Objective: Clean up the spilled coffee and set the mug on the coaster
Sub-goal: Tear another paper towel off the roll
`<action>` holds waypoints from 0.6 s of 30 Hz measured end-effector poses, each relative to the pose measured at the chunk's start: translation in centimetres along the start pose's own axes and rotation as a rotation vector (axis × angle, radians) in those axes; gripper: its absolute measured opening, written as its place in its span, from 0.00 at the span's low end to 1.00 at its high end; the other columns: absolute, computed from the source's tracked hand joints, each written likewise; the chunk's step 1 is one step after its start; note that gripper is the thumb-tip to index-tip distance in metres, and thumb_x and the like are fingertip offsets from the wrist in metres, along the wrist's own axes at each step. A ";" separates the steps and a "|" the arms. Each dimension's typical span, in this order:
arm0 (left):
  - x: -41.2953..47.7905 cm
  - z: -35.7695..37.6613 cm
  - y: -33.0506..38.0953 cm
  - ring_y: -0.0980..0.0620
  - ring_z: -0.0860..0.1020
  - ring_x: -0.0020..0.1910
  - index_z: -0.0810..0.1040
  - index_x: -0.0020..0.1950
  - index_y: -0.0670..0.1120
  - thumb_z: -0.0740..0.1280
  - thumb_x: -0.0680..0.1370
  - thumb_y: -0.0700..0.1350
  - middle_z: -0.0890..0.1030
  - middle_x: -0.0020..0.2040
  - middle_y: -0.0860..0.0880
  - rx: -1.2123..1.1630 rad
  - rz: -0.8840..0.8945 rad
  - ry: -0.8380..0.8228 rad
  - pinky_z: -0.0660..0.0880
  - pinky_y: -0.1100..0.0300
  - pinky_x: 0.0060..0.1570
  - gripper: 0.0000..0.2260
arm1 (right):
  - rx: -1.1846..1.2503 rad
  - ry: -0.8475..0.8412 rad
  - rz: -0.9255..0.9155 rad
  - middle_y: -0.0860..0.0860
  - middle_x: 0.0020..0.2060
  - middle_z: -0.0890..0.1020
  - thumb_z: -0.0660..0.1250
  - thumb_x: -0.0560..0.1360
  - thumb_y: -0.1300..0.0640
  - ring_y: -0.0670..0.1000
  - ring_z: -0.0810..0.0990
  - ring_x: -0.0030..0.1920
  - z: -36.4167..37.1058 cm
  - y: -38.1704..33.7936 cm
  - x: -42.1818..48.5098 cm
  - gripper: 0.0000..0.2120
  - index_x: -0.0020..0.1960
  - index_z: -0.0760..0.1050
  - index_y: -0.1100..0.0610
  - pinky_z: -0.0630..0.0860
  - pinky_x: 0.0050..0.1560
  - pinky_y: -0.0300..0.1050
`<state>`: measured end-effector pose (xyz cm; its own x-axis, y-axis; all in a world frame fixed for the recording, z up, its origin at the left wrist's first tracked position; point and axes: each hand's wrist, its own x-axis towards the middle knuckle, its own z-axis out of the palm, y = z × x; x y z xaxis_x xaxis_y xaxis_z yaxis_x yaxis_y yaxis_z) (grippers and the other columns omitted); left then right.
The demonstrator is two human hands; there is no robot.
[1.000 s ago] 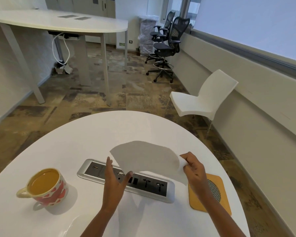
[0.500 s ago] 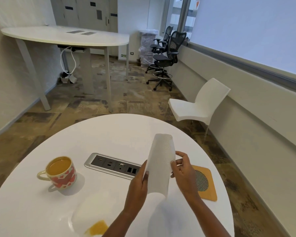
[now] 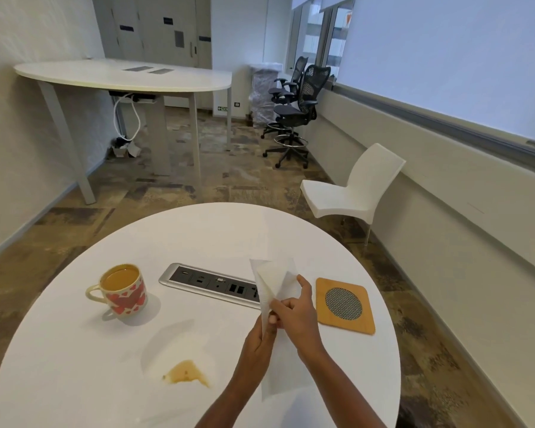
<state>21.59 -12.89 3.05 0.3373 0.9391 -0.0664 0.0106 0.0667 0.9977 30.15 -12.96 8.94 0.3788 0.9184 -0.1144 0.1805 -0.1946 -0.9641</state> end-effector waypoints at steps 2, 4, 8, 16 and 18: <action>-0.9 0.1 0.1 0.62 0.82 0.41 0.72 0.53 0.54 0.54 0.80 0.44 0.80 0.46 0.54 0.001 -0.017 -0.028 0.77 0.71 0.37 0.09 | -0.006 0.010 0.010 0.49 0.31 0.81 0.66 0.73 0.63 0.39 0.79 0.27 0.0 -0.2 -0.9 0.32 0.71 0.55 0.54 0.74 0.30 0.26; -1.7 0.0 0.1 0.61 0.81 0.42 0.72 0.54 0.53 0.59 0.79 0.45 0.79 0.46 0.56 0.010 -0.034 -0.048 0.76 0.73 0.36 0.07 | 0.007 -0.003 0.024 0.56 0.40 0.83 0.67 0.73 0.61 0.46 0.82 0.34 0.2 -0.4 -1.6 0.34 0.72 0.53 0.54 0.78 0.37 0.33; -2.9 -0.6 -0.1 0.62 0.82 0.38 0.74 0.50 0.53 0.63 0.77 0.45 0.82 0.43 0.55 -0.091 -0.080 -0.011 0.76 0.72 0.32 0.04 | 0.012 -0.090 0.041 0.59 0.46 0.83 0.70 0.72 0.57 0.55 0.82 0.44 0.5 -0.8 -2.6 0.34 0.72 0.56 0.54 0.79 0.55 0.51; -2.4 -4.0 0.7 0.45 0.79 0.50 0.75 0.51 0.48 0.62 0.77 0.42 0.81 0.49 0.45 -0.290 -0.199 -0.005 0.79 0.53 0.45 0.05 | -0.151 0.146 -0.191 0.51 0.51 0.77 0.61 0.78 0.57 0.47 0.75 0.50 -2.0 -0.3 -1.7 0.13 0.61 0.72 0.55 0.73 0.54 0.42; -2.1 -4.9 1.0 0.46 0.79 0.48 0.75 0.51 0.48 0.62 0.76 0.42 0.81 0.47 0.45 -0.322 -0.211 -0.039 0.79 0.54 0.41 0.05 | -0.012 -0.068 0.026 0.51 0.54 0.76 0.55 0.80 0.51 0.47 0.75 0.51 -2.0 -0.4 -1.3 0.15 0.64 0.69 0.55 0.73 0.54 0.42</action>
<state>16.31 -13.13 4.10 0.3950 0.8802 -0.2630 -0.2105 0.3654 0.9067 31.38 -14.72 9.90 0.3211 0.9341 -0.1563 0.1823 -0.2229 -0.9577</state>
